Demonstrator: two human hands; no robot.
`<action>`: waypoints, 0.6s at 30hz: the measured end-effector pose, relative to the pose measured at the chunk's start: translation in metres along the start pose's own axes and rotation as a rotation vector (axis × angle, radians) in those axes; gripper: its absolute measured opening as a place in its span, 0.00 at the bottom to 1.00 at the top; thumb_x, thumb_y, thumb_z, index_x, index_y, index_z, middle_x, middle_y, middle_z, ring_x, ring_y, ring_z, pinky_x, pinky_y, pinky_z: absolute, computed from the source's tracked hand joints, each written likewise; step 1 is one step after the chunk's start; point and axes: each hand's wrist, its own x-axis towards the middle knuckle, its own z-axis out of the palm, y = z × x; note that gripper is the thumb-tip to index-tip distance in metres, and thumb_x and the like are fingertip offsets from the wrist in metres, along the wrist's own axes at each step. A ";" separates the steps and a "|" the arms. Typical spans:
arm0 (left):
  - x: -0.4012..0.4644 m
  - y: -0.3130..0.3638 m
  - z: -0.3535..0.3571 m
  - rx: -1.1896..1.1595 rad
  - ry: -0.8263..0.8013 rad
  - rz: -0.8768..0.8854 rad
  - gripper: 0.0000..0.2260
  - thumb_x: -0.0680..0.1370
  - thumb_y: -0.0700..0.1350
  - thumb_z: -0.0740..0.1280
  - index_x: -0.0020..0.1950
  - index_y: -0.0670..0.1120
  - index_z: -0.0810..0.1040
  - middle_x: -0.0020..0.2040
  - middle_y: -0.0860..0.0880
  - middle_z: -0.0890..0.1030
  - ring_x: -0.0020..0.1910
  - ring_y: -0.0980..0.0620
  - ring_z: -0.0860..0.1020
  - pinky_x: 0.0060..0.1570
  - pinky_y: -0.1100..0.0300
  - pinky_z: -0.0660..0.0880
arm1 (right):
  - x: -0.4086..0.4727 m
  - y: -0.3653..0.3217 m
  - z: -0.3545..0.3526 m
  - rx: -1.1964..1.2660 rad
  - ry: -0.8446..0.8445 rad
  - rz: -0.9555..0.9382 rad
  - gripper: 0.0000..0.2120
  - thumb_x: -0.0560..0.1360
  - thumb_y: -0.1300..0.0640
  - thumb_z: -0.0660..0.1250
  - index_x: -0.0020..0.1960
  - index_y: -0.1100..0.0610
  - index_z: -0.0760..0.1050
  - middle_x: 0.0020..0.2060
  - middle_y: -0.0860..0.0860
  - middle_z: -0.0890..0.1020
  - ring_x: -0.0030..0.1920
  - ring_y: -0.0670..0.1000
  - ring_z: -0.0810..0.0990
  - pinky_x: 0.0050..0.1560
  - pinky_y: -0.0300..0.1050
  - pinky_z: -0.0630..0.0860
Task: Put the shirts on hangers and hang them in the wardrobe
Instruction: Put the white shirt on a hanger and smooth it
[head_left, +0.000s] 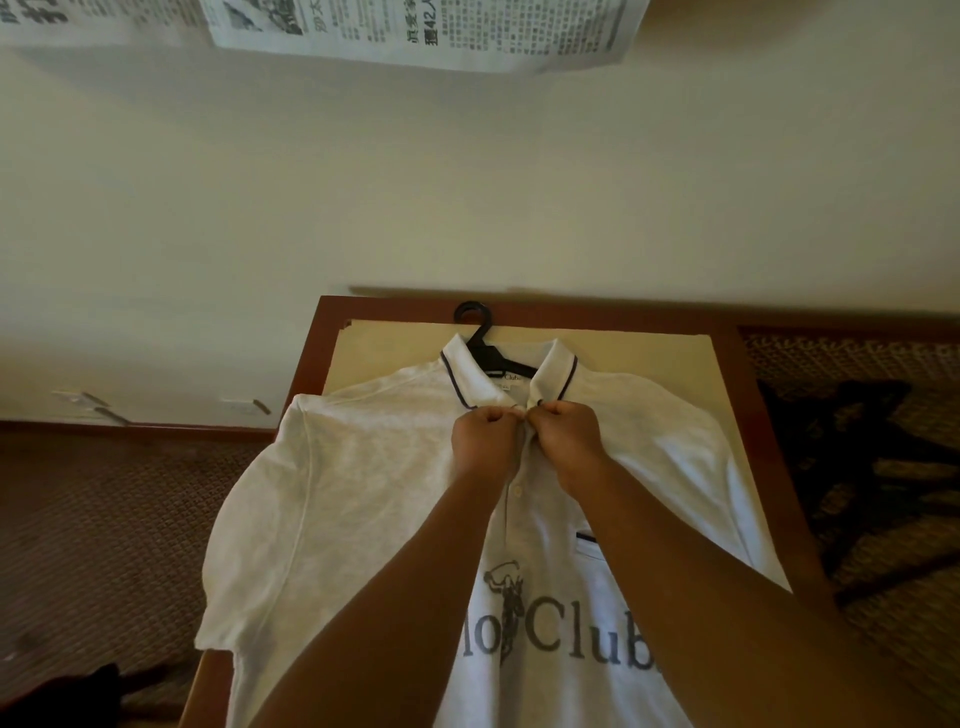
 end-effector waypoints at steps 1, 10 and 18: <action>0.000 0.000 0.000 -0.006 -0.001 0.002 0.07 0.76 0.41 0.67 0.42 0.45 0.84 0.39 0.46 0.83 0.40 0.49 0.80 0.47 0.56 0.80 | 0.000 0.000 0.000 -0.010 0.003 -0.009 0.07 0.77 0.60 0.64 0.48 0.60 0.80 0.40 0.56 0.81 0.41 0.54 0.78 0.48 0.49 0.77; -0.001 0.002 -0.004 -0.020 -0.018 -0.039 0.09 0.77 0.39 0.65 0.40 0.43 0.83 0.31 0.48 0.79 0.27 0.55 0.72 0.30 0.62 0.71 | 0.003 0.002 -0.007 0.109 -0.075 0.071 0.10 0.77 0.59 0.64 0.37 0.57 0.75 0.31 0.51 0.76 0.31 0.47 0.74 0.38 0.42 0.73; 0.000 0.002 -0.004 -0.058 -0.013 -0.042 0.08 0.77 0.40 0.67 0.38 0.45 0.81 0.30 0.48 0.77 0.27 0.55 0.72 0.30 0.63 0.72 | -0.002 0.004 -0.012 0.099 -0.092 -0.024 0.08 0.77 0.56 0.66 0.41 0.56 0.80 0.35 0.53 0.80 0.36 0.49 0.75 0.43 0.43 0.74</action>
